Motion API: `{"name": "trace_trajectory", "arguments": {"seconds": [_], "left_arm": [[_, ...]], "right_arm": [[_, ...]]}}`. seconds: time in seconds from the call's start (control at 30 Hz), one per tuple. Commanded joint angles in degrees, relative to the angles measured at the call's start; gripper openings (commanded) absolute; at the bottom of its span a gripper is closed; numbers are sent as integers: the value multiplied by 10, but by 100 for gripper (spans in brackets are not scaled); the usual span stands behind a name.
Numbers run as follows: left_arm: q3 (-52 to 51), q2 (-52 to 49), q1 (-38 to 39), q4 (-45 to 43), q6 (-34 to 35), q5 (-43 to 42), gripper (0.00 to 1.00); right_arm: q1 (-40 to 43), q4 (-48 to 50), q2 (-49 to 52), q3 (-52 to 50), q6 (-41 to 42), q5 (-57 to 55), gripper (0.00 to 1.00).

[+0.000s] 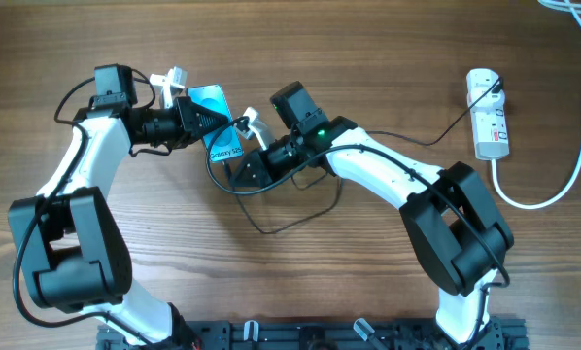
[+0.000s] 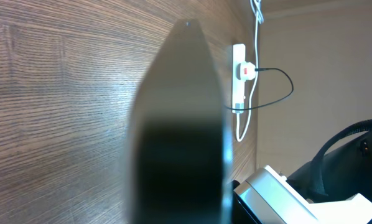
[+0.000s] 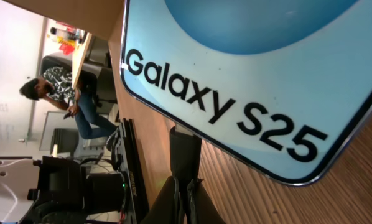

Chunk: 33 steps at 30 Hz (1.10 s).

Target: Plug charger to phone and switch on socket

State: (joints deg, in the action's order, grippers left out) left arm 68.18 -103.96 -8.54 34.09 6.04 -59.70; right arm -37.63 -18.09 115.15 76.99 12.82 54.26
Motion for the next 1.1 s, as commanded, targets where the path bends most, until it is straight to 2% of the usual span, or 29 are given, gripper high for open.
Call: {"name": "trace_trajectory", "arguments": {"seconds": [0.0, 0.47, 0.7, 1.07], "left_arm": [[0, 9, 1, 0, -13, 0, 4], [0, 9, 1, 0, 4, 6, 4], [0, 9, 1, 2, 4, 6, 4], [0, 9, 1, 2, 4, 7, 4]], "right_arm": [[5, 5, -12, 3, 3, -7, 4], [6, 5, -12, 3, 10, -35, 4], [6, 6, -12, 3, 39, -50, 4], [20, 71, -12, 3, 69, -48, 4]]}}
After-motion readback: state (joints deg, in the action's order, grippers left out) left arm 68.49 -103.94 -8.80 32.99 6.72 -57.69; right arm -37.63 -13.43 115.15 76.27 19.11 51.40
